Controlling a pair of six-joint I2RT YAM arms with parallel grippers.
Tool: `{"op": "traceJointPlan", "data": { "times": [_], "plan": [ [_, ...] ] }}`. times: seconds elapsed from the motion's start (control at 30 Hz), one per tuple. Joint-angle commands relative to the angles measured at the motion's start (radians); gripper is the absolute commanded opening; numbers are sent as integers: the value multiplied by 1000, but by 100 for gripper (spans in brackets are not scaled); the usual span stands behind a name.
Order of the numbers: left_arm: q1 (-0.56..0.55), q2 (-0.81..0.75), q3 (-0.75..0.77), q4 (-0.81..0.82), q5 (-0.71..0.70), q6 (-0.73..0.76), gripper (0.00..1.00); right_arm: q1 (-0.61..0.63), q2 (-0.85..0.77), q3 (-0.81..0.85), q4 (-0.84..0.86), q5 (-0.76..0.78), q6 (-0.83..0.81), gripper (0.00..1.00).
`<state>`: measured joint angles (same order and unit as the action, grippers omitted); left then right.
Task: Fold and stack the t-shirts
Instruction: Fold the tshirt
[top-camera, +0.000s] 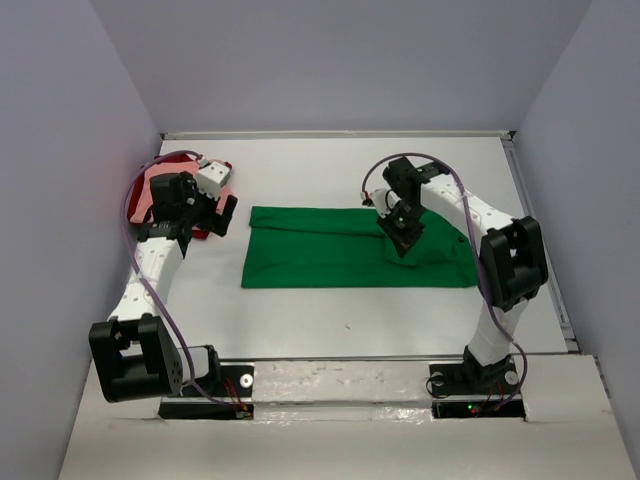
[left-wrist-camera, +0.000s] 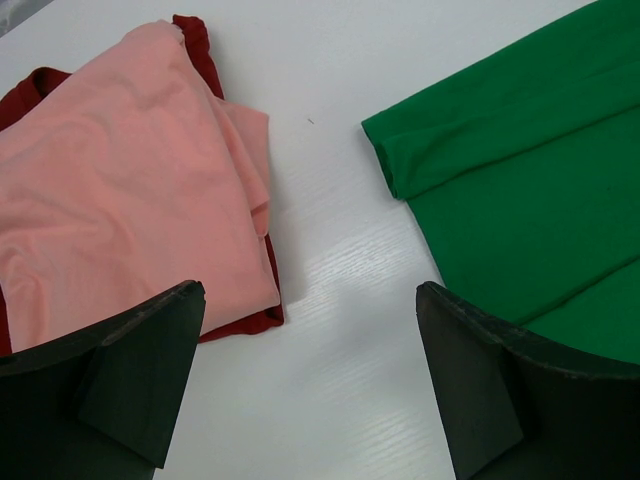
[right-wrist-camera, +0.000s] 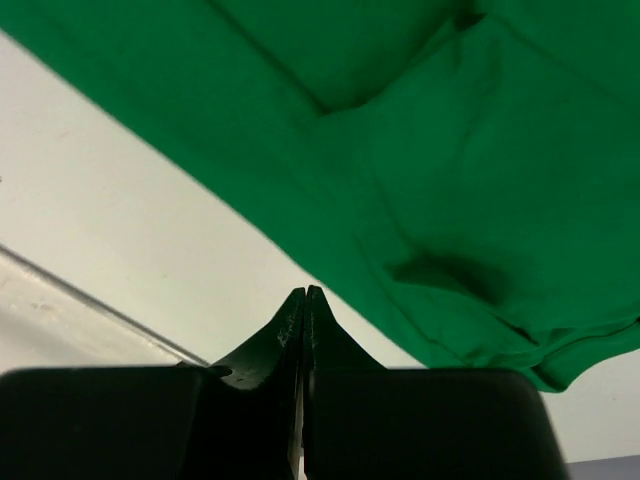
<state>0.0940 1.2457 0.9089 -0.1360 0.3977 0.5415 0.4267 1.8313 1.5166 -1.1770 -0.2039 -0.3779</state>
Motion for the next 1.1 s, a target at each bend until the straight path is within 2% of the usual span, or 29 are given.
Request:
{"op": "traceJointPlan", "data": {
  "times": [0.0, 0.2, 0.5, 1.07],
  "plan": [
    [10, -42, -10, 9, 26, 3, 99, -2, 65, 45, 105, 90, 34, 0],
    [12, -51, -15, 13, 29, 5, 99, -2, 128, 77, 157, 155, 40, 0],
    [12, -29, -13, 18, 30, 11, 99, -32, 115, 28, 255, 305, 40, 0],
    [12, -17, 1, 13, 46, 14, 99, -163, -58, -225, 293, 356, 4, 0]
  ]
}}
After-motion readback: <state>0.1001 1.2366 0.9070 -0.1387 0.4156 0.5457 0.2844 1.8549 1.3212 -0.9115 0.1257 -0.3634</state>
